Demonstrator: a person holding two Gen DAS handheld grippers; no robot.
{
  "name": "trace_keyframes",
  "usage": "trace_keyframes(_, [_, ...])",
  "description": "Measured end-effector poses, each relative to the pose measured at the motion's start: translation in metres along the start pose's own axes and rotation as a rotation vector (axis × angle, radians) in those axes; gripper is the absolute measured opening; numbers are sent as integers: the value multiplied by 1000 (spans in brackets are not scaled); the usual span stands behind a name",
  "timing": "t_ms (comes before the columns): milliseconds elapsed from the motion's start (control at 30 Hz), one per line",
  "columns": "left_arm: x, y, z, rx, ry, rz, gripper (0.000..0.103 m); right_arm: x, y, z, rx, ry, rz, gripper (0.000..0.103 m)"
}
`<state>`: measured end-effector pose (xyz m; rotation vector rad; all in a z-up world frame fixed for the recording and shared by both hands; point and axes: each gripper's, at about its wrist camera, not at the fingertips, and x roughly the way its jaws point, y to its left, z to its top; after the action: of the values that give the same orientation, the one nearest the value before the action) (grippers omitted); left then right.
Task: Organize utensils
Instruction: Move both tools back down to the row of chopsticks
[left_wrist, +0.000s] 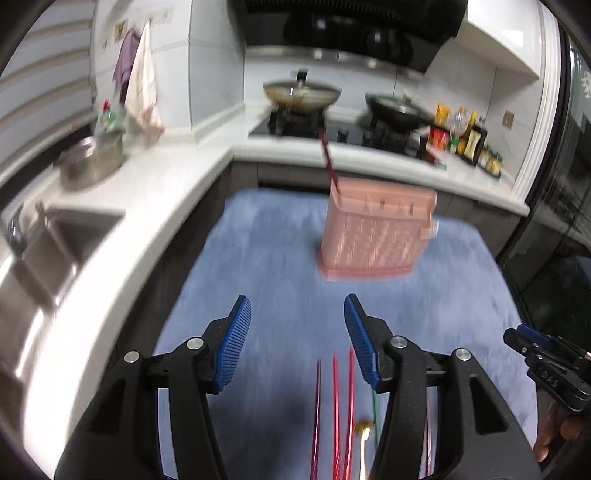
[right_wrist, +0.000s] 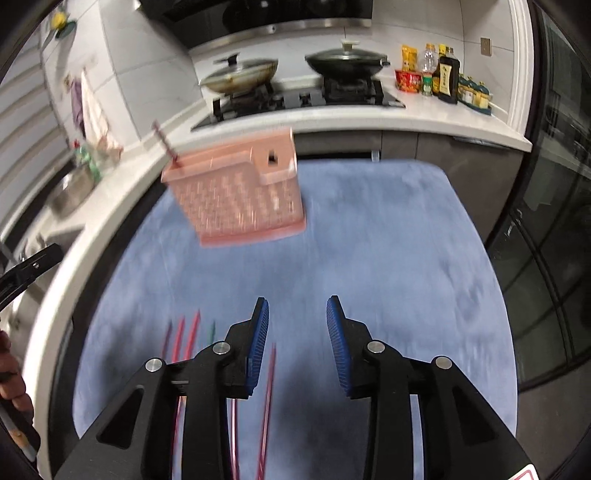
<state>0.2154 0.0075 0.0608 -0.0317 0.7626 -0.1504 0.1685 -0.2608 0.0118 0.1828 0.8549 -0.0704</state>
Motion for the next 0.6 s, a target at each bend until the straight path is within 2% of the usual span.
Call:
trace_keyframes(167, [-4, 7, -59, 11, 60, 28, 50, -9, 10, -59, -32, 50, -24, 33])
trace_keyframes(300, [-10, 8, -91, 28, 93, 34, 50, -12, 17, -101, -49, 94, -23, 33])
trace_keyframes(600, [-14, 7, -148, 28, 158, 39, 50, -8, 29, -154, -69, 159, -12, 33])
